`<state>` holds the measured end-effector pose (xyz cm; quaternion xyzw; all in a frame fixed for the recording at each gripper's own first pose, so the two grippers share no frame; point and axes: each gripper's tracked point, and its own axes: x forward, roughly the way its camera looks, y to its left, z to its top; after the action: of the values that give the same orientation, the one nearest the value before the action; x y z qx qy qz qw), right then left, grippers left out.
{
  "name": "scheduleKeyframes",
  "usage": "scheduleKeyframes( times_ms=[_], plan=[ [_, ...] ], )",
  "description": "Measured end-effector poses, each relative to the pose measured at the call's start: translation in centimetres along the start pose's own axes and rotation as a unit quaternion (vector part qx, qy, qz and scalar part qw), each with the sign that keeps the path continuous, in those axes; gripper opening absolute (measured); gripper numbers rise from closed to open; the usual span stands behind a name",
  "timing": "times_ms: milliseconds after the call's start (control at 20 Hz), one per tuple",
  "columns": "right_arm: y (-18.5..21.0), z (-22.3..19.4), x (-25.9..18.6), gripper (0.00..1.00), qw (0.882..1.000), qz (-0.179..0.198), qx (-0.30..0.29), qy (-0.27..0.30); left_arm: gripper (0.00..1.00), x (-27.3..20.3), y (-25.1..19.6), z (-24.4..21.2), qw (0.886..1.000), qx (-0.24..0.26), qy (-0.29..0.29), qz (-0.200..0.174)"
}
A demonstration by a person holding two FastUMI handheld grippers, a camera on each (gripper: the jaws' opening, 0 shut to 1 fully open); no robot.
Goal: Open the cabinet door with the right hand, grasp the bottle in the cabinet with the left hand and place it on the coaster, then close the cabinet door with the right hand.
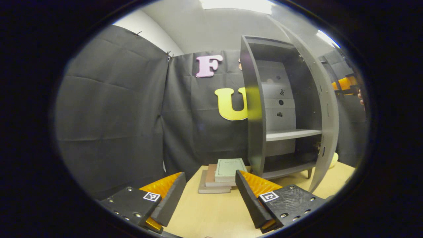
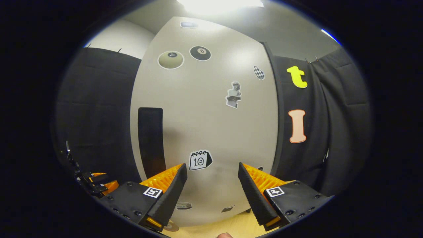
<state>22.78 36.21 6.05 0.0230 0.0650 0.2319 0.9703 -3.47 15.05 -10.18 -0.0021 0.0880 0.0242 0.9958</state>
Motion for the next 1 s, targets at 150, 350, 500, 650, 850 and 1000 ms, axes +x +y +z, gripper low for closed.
scheduleKeyframes(
  times_ms=[150,350,500,650,850,1000],
  plan=[
    [2.6,-0.7,1.1,0.98,1.000,-0.008,-0.010,0.007,0.89,-0.1,2.5,-1.1,1.000,-0.003,0.009,0.019],
    [4.1,-1.9,3.7,0.97,0.999,-0.035,-0.008,0.019,0.89,-0.9,5.9,-2.9,0.999,-0.012,0.026,0.046],
    [3.8,-2.5,6.1,0.97,0.999,-0.040,0.012,0.025,0.93,-1.6,8.0,-3.9,0.997,-0.014,0.034,0.065],
    [3.8,-2.7,7.1,0.97,0.998,-0.045,0.016,0.028,0.93,-2.0,9.8,-4.3,0.996,-0.015,0.039,0.081],
    [5.3,-2.7,8.1,0.97,0.998,-0.060,0.001,0.025,0.89,-2.5,11.2,-4.3,0.995,-0.016,0.038,0.095],
    [5.6,-2.9,9.4,0.97,0.998,-0.063,0.002,0.025,0.89,-2.9,11.9,-4.2,0.994,-0.019,0.036,0.105]
  ],
)
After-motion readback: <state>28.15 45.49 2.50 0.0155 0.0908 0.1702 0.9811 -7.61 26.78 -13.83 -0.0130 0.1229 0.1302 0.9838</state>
